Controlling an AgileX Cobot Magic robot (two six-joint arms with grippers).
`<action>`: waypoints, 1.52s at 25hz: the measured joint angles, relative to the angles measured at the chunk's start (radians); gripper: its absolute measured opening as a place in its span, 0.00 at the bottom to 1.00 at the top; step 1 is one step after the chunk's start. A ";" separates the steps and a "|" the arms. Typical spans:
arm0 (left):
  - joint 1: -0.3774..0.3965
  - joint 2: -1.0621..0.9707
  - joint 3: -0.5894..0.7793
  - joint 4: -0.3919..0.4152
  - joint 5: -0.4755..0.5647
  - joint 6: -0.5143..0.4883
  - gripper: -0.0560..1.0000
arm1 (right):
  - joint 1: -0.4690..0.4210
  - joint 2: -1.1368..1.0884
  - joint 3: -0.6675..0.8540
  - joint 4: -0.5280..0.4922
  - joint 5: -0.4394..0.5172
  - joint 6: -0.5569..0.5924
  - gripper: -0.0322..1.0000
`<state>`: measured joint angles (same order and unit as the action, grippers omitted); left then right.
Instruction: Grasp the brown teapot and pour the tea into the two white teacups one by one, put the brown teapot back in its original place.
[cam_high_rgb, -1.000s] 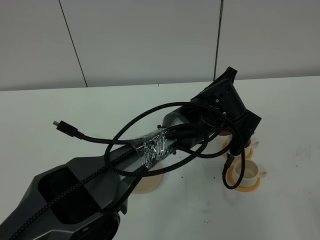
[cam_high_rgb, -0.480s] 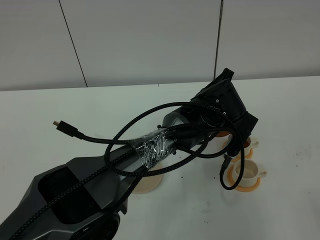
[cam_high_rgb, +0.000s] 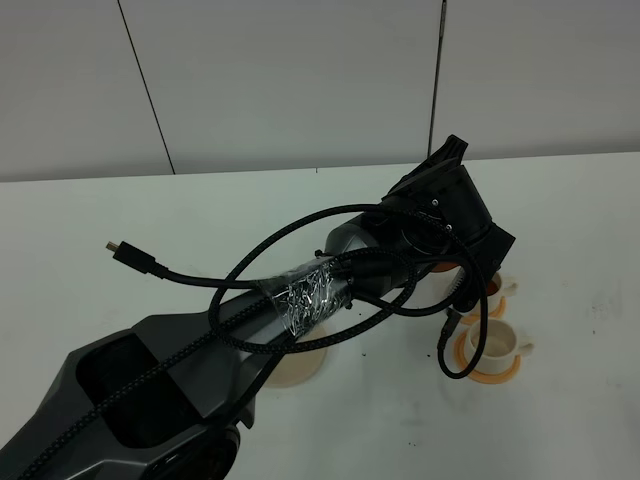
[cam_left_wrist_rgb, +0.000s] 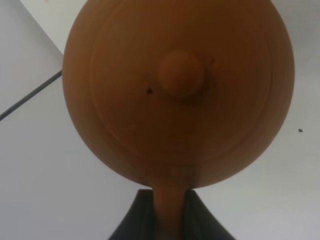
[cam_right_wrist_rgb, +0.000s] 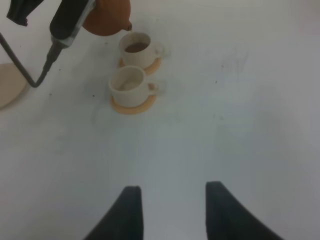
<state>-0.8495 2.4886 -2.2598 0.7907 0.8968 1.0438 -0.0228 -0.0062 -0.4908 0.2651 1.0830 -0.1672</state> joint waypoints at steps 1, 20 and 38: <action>0.000 0.000 0.000 0.000 0.000 0.001 0.21 | 0.000 0.000 0.000 0.000 0.000 0.000 0.32; 0.000 0.000 0.000 0.021 0.000 0.011 0.21 | 0.000 0.000 0.000 0.000 0.000 0.001 0.32; 0.000 0.000 0.000 0.022 0.000 0.012 0.21 | 0.000 0.000 0.000 0.000 0.000 0.000 0.32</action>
<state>-0.8495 2.4886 -2.2598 0.8124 0.8968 1.0556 -0.0228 -0.0062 -0.4908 0.2651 1.0830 -0.1671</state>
